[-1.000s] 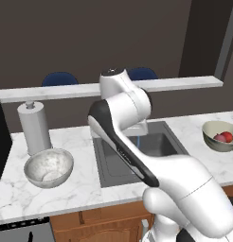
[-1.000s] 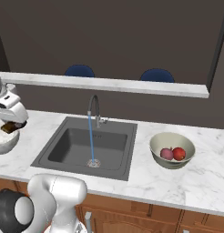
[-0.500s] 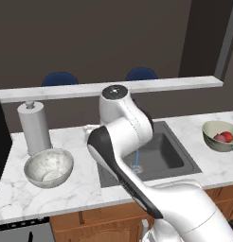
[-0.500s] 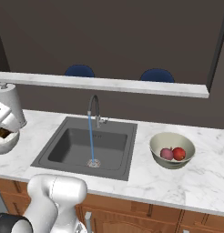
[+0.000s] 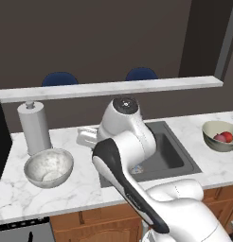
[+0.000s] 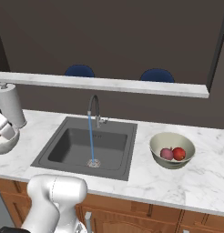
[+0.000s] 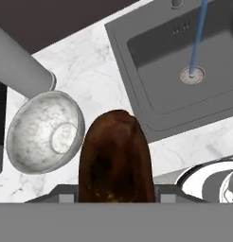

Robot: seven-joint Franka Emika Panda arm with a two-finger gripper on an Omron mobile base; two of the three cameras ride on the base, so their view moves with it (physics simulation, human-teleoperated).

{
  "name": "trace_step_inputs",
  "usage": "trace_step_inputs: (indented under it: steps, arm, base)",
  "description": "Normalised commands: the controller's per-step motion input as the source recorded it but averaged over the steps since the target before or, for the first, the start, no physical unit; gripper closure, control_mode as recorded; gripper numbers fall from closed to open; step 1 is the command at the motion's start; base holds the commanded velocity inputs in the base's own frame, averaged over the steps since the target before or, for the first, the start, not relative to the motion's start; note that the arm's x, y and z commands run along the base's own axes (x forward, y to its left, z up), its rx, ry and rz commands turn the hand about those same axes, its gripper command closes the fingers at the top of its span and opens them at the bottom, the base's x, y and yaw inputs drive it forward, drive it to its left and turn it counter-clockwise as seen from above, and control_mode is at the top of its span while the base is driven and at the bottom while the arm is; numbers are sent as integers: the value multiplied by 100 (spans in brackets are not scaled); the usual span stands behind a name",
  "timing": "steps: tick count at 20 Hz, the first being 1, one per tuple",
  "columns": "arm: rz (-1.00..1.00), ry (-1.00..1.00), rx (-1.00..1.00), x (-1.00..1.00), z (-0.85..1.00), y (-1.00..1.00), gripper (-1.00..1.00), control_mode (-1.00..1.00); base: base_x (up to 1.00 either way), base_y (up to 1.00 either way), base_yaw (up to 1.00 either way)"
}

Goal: Pick the onions from the sink and place them in one bowl. Place the sweet potato in the other bowl. Then turn off the sink faucet.

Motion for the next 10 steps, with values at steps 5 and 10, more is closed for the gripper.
trace_step_inputs:
  steps: [5, 10]
  arm:
    - [0, 5, 1, 0, 6, 55, 100, -100]
    - [-1, 6, 0, 11, 0, 53, 100, -100]
  base:
    - [0, 0, 0]
    - [0, 0, 0]
